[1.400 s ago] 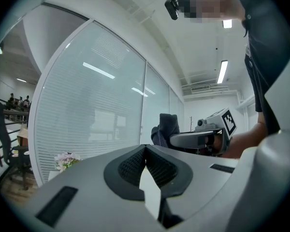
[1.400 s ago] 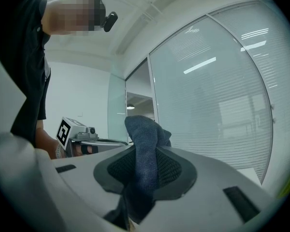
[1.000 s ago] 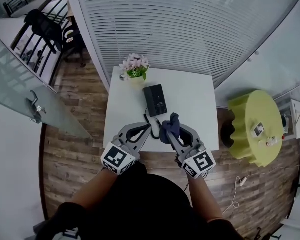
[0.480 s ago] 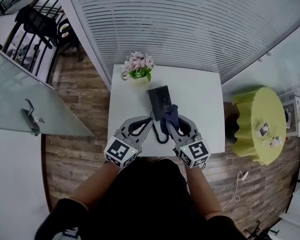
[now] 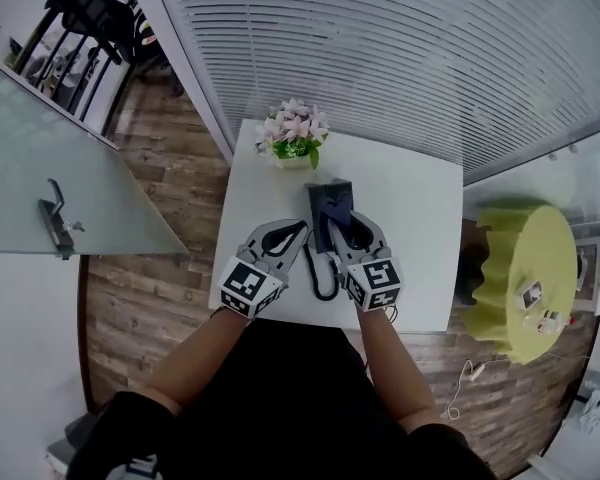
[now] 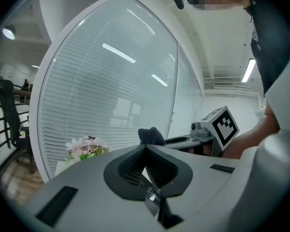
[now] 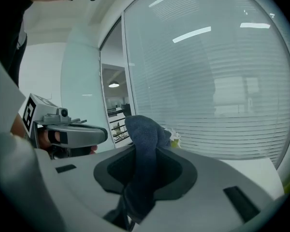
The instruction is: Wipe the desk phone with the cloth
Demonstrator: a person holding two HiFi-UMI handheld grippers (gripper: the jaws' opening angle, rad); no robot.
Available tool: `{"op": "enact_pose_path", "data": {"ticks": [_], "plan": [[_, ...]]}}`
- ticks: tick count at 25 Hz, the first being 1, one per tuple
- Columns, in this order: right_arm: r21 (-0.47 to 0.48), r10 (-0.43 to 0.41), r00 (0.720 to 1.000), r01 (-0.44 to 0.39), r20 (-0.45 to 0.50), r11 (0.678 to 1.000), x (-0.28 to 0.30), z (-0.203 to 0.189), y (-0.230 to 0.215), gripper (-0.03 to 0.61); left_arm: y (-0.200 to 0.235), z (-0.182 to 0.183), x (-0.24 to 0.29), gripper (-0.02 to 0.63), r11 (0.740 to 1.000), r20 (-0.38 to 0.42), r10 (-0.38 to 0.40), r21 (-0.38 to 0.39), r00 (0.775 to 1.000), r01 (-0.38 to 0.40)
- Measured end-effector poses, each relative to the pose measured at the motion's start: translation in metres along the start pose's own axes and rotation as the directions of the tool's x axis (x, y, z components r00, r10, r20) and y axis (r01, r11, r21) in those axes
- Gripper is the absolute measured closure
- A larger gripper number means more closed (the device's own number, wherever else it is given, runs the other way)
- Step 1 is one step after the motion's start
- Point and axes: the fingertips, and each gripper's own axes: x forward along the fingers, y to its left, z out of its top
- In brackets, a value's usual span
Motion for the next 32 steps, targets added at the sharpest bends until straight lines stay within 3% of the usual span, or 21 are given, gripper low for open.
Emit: {"op": "enact_pose_path", "data": {"ticks": [7, 17, 22, 32], "plan": [[0.01, 0.024, 0.997, -0.023, -0.077, 1.0, 0.05, -0.034, -0.025, 0.465, 0.039, -0.036, 0.032, 0.604, 0.993, -0.053, 0.104, -0.053, 0.993, -0.106], [0.008, 0.017, 0.988, -0.016, -0.154, 1.0, 0.103, -0.081, -0.046, 0.465, 0.069, -0.072, 0.06, 0.604, 0.978, -0.1, 0.177, -0.09, 0.979, -0.186], [0.016, 0.023, 0.972, -0.02, -0.236, 1.0, 0.117, -0.111, -0.051, 0.465, 0.075, -0.081, 0.063, 0.604, 0.975, -0.117, 0.188, -0.095, 0.975, -0.199], [0.01, 0.011, 0.978, -0.009, -0.209, 1.0, 0.116, -0.112, -0.051, 0.465, 0.078, -0.109, 0.074, 0.604, 0.974, -0.159, 0.178, -0.115, 0.971, -0.197]]}}
